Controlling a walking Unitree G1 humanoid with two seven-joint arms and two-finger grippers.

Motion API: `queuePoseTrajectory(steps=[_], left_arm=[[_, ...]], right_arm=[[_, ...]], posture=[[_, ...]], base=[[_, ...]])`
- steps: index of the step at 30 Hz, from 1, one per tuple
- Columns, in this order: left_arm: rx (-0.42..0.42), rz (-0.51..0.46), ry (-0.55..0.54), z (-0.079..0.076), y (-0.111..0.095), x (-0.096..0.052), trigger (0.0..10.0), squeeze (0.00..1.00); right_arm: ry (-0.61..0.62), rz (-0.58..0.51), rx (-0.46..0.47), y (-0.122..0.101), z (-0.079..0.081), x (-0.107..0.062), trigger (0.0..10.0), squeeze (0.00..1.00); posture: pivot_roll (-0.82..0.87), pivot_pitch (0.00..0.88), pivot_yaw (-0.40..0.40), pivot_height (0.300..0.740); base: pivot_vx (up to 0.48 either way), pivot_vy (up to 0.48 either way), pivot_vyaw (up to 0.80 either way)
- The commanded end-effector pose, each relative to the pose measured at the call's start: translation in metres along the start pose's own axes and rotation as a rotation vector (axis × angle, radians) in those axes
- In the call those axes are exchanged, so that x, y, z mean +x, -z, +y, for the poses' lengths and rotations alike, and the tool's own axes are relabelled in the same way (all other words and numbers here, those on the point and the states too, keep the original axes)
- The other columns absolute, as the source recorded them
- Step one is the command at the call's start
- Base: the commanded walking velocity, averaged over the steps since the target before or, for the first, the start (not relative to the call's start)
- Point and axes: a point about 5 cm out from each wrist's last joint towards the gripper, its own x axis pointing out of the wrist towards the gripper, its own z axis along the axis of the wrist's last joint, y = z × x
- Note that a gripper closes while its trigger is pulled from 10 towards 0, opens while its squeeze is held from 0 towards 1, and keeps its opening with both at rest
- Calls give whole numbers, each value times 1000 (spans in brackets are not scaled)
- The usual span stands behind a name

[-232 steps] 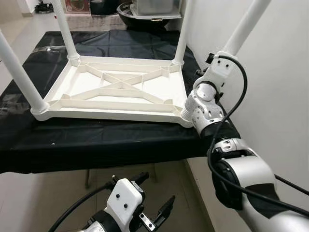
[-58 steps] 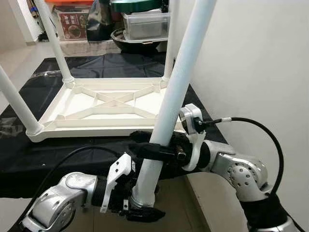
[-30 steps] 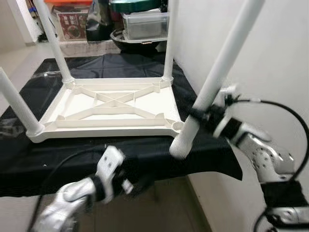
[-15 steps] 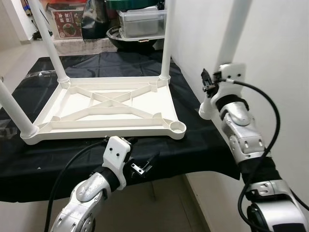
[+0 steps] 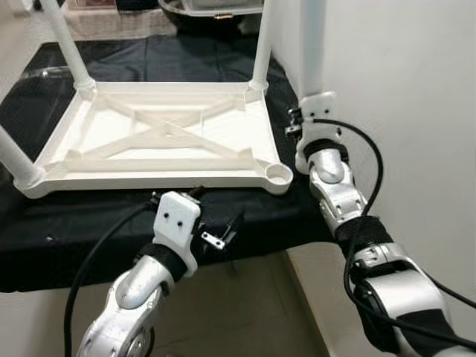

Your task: Building children table

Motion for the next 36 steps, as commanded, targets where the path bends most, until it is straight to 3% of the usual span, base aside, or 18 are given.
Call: queuePoseTrajectory(steps=[1,2,4,6,7,8,11,13,16,18,20,31,32,33,34,35,36], left_arm=[[-8,20,-6,-2,4,-2,10000,0],[-7,25,-10,-1,6,-2,10000,0],[-7,25,-10,-1,6,-2,10000,0],[-6,35,-22,0,8,-2,10000,0],[-6,35,-22,0,8,-2,10000,0],[-6,40,-34,2,9,-2,10000,0],[-7,44,-43,4,10,-2,10000,0],[13,49,-72,13,11,1,10000,0],[13,49,-72,13,11,1,10000,0],[41,43,-99,24,10,4,10000,0],[54,38,-106,28,9,6,10000,0],[84,31,-120,37,9,11,10000,0],[83,32,-121,35,10,12,10000,0],[83,32,-121,35,10,12,10000,0],[77,30,-120,33,11,12,10000,0],[77,30,-120,33,11,12,10000,0],[73,26,-117,31,11,13,10000,0]], right_arm=[[-3,18,92,1,4,1,10000,0],[-21,41,182,0,9,2,10000,0],[-21,41,182,0,9,2,10000,0],[-47,67,319,-3,19,4,10000,0],[-47,67,319,-3,19,4,10000,0],[-77,78,412,-9,29,5,10000,0],[-97,84,468,-12,35,5,10000,0],[-163,117,611,-23,50,4,10000,0],[-163,117,611,-23,50,4,10000,0],[-168,139,720,-30,51,0,10000,0],[-164,154,761,-31,49,-3,10000,0],[-232,187,779,-26,44,-28,10000,0],[-234,154,720,-27,38,-29,10000,0],[-234,154,720,-27,38,-29,10000,0],[-227,98,641,-29,30,-28,10000,0],[-227,98,641,-29,30,-28,10000,0],[-206,33,563,-35,17,-26,10000,0]], posture=[[79,288,-63,740],[75,284,-65,740],[75,284,-65,740],[71,278,-67,740],[71,278,-67,740],[67,275,-67,740],[66,274,-67,740],[58,266,-69,740],[58,266,-69,740],[45,255,-67,740],[44,251,-68,740],[34,221,-64,740],[36,208,-59,740],[36,208,-59,740],[41,194,-63,740],[41,194,-63,740],[46,182,-62,740]], base=[[0,0,0],[0,0,0],[0,0,0],[0,0,0],[0,0,0],[0,0,0],[0,0,0],[0,0,0],[0,0,0],[0,0,0],[0,0,0],[0,0,0],[0,0,0],[0,0,0],[0,0,0],[0,0,0],[0,0,0]])
